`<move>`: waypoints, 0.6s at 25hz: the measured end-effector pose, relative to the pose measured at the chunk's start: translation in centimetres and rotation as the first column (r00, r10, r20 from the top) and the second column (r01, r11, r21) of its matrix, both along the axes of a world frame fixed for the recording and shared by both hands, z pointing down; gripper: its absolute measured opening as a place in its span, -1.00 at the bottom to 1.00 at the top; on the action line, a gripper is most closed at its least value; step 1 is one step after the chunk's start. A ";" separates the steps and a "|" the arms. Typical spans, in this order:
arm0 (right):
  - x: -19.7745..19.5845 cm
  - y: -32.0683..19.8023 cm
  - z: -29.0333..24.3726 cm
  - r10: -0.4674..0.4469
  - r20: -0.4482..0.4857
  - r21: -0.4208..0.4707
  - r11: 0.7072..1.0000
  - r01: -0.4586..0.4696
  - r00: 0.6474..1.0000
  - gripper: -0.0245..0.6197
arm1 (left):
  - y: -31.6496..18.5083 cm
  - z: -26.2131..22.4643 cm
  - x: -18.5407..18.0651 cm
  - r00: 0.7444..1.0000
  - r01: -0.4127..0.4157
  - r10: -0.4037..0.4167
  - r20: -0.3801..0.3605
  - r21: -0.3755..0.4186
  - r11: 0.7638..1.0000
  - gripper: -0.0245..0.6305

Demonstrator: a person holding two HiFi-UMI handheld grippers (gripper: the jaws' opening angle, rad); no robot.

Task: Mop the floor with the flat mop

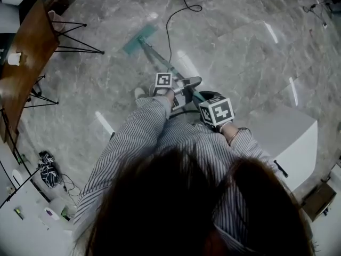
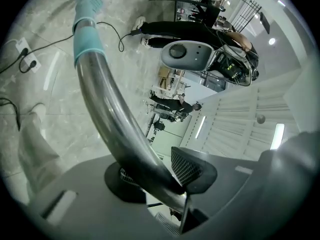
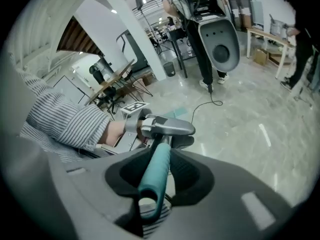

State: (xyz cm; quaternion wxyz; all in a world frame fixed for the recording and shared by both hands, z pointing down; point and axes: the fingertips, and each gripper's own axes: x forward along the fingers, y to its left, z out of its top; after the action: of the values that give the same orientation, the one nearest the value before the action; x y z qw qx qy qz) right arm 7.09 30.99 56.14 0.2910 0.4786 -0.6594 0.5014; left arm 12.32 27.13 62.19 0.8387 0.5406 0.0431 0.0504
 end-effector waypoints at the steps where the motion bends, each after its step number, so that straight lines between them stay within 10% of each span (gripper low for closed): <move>1: 0.0 -0.5 0.0 -0.022 -0.014 0.010 1.000 0.022 1.000 -0.56 | -0.5 0.1 0.1 1.000 -0.003 0.003 0.010 0.008 1.000 -0.49; 10: -3.3 -12.4 0.9 0.012 -0.026 0.079 0.997 -0.010 1.000 -0.56 | -13.3 1.5 -2.8 0.989 0.123 -0.128 0.070 0.072 0.990 -0.49; 15: -7.7 -21.9 1.6 -0.008 -0.062 0.087 0.996 0.013 0.998 -0.56 | -22.3 3.1 -6.9 0.996 0.036 -0.042 0.076 0.087 0.996 -0.50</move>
State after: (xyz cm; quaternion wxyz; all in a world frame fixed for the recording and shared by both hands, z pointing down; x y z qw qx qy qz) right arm -0.63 9.08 57.74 0.2925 0.5026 -0.6740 0.4555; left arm 5.41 4.81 65.28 0.8166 0.5745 -0.0026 0.0569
